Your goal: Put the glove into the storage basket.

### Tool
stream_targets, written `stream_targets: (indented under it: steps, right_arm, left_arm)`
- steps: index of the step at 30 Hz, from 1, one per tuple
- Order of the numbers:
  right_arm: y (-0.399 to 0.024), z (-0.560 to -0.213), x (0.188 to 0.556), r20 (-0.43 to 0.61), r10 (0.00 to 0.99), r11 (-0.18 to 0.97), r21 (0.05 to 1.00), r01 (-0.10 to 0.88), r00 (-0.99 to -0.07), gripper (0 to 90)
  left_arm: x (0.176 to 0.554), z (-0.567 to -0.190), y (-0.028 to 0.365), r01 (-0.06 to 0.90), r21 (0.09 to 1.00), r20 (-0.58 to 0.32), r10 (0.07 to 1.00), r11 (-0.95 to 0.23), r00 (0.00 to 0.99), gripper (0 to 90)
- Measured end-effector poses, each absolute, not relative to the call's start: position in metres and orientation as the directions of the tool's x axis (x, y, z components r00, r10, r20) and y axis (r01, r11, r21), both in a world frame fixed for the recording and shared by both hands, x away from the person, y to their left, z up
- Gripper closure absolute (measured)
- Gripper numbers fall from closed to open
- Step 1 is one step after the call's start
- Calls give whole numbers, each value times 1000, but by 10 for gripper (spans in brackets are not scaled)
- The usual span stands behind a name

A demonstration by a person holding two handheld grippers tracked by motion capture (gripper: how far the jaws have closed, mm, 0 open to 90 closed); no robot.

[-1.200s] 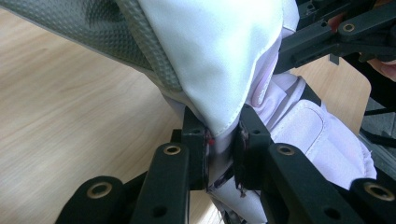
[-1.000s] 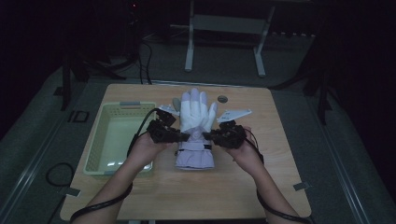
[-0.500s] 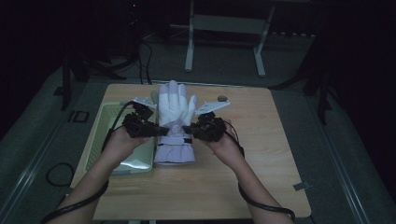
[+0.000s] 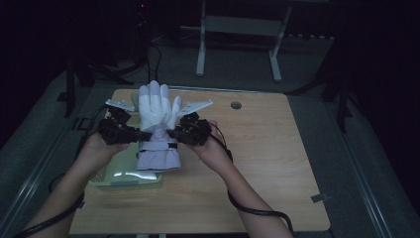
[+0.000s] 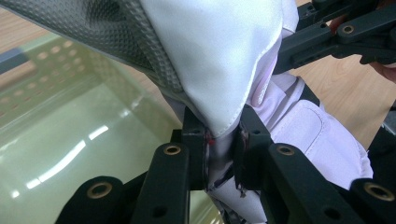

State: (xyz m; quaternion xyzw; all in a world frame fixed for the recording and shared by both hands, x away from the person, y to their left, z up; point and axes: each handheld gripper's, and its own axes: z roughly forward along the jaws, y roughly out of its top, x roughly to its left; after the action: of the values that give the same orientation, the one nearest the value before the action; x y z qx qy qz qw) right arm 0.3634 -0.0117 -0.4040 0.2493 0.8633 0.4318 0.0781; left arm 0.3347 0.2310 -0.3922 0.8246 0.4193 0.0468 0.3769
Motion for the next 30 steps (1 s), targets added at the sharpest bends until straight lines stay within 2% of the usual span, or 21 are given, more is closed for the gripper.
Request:
stream_targets:
  steps: [17, 25, 30]
  right_arm:
    - [68, -426, 370, 131, 472, 508, 768, 390, -872, 816]
    - [76, -449, 372, 122, 500, 519, 751, 409, -858, 816]
    - [79, -470, 373, 112, 516, 545, 722, 426, -849, 816]
  left_arm:
    - [335, -405, 301, 730, 593, -254, 781, -340, 570, 776]
    - [341, -429, 303, 739, 583, -260, 784, -339, 564, 774]
    - [347, -456, 299, 768, 541, -259, 801, -343, 540, 773]
